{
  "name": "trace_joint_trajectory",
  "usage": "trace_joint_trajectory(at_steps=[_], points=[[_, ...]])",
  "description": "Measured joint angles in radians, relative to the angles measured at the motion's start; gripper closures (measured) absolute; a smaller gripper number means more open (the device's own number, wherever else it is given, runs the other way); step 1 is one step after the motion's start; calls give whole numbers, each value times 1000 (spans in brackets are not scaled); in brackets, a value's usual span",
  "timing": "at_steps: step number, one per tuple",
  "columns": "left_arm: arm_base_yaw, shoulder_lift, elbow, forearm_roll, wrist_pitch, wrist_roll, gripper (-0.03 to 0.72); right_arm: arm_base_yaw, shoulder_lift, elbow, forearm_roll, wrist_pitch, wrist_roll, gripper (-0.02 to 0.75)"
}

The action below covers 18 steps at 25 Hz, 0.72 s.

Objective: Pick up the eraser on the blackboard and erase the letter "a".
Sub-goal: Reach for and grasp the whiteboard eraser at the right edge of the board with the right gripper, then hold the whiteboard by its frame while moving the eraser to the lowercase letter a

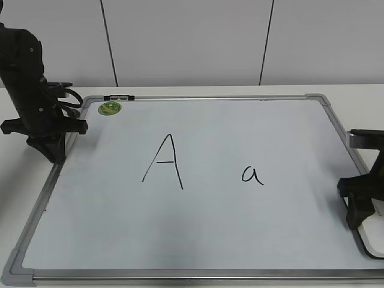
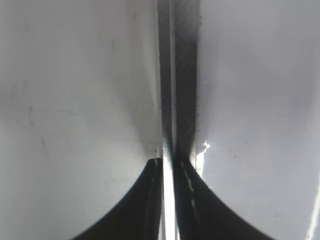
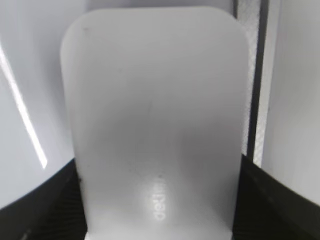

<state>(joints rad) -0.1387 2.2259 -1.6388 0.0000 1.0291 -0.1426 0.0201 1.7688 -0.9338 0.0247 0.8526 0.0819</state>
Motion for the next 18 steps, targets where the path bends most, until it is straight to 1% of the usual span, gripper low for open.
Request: trace_joint_trajectory(at_steps=[3, 5, 12, 18], points=[[0, 0, 0, -6, 0, 0, 632, 3, 0, -73, 9, 89, 0, 204], [0, 0, 0, -6, 0, 0, 632, 21, 0, -124, 11, 134, 0, 204], [0, 0, 0, -6, -2, 0, 626, 152, 93, -296, -9, 265, -1, 204], [0, 0, 0, -8, -5, 0, 624, 211, 223, -471, -11, 326, -1, 204]])
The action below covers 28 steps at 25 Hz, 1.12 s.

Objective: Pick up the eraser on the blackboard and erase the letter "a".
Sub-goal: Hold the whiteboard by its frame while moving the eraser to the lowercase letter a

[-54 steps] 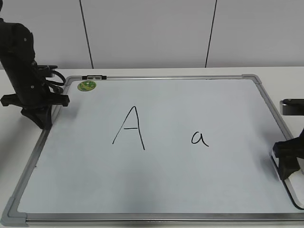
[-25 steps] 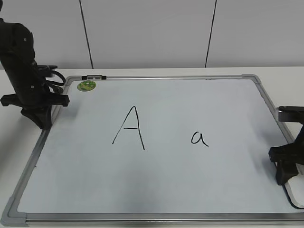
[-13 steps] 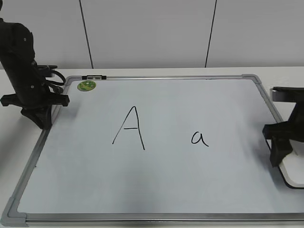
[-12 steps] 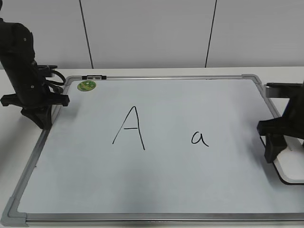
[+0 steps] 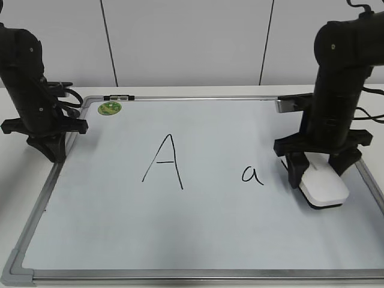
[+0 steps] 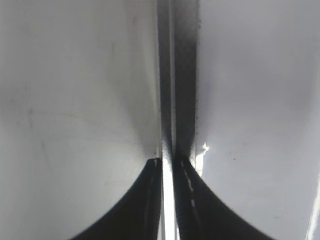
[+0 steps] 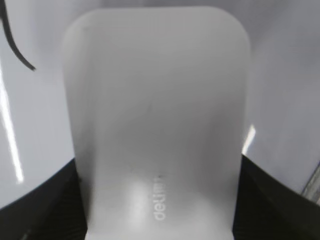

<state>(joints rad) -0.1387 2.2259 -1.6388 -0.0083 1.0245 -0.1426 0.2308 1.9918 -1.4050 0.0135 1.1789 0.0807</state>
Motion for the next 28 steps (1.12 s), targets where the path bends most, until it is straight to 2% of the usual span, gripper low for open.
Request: trace_joint_trajectory(at_steps=[10, 18, 28], points=[[0, 0, 0, 0, 0, 0, 624, 29, 192, -241, 42, 16, 0, 204], [0, 0, 0, 0, -2, 0, 624, 52, 255, -303, 39, 51, 0, 208], [0, 0, 0, -1, -2, 0, 624, 213, 274, -350, 33, 54, -1, 208]])
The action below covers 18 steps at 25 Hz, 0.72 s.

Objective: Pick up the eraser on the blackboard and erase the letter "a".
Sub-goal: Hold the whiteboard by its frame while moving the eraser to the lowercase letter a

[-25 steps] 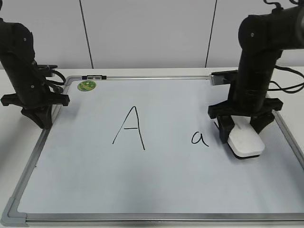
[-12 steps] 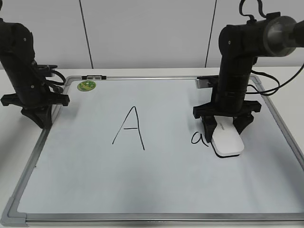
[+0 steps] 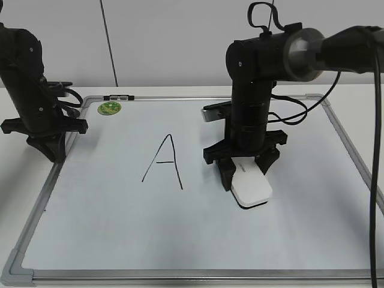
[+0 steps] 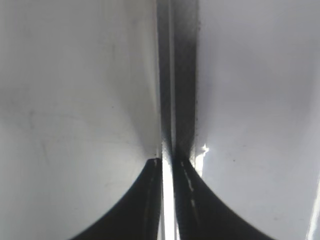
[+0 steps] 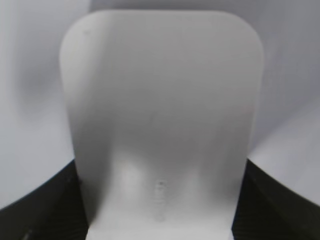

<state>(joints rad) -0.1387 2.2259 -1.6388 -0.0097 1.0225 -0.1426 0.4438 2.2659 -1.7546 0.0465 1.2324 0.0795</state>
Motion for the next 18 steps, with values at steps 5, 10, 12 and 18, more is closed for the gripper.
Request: trace_joint_trajectory(at_steps=[5, 10, 12, 18], points=[[0, 0, 0, 0, 0, 0, 624, 8, 15, -21, -2, 8, -1, 209], [0, 0, 0, -1, 0, 0, 624, -41, 16, -26, 9, 10, 7, 209], [0, 0, 0, -2, 0, 0, 624, -73, 16, -27, 9, 8, 7, 209], [0, 0, -2, -2, 0, 0, 624, -172, 16, -29, 11, 8, 9, 209]])
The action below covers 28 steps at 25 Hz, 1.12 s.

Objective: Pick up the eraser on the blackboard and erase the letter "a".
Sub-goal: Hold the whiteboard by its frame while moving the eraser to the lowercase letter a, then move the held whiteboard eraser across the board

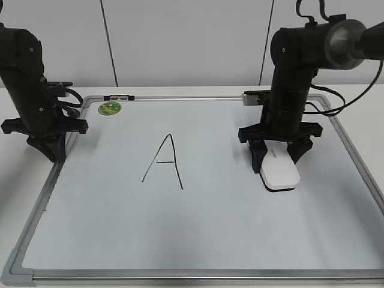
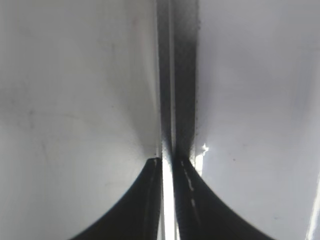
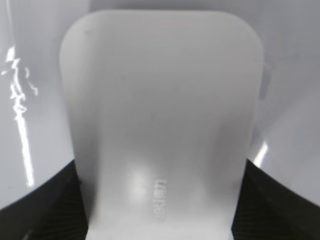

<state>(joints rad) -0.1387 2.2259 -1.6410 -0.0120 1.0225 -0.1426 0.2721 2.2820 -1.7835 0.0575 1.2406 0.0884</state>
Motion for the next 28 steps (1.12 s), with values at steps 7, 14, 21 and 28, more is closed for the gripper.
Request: trace_joint_trajectory(at_steps=[7, 14, 21, 28], points=[[0, 0, 0, 0, 0, 0, 624, -23, -5, 0, 28, -4, 1, 209], [0, 0, 0, 0, 3, 0, 624, -23, -169, 15, 31, -22, 4, 209], [0, 0, 0, -4, 3, 0, 624, -41, -316, 82, -89, -22, 35, 209], [0, 0, 0, -6, 3, 0, 624, -130, -354, 275, -131, -22, 39, 209]])
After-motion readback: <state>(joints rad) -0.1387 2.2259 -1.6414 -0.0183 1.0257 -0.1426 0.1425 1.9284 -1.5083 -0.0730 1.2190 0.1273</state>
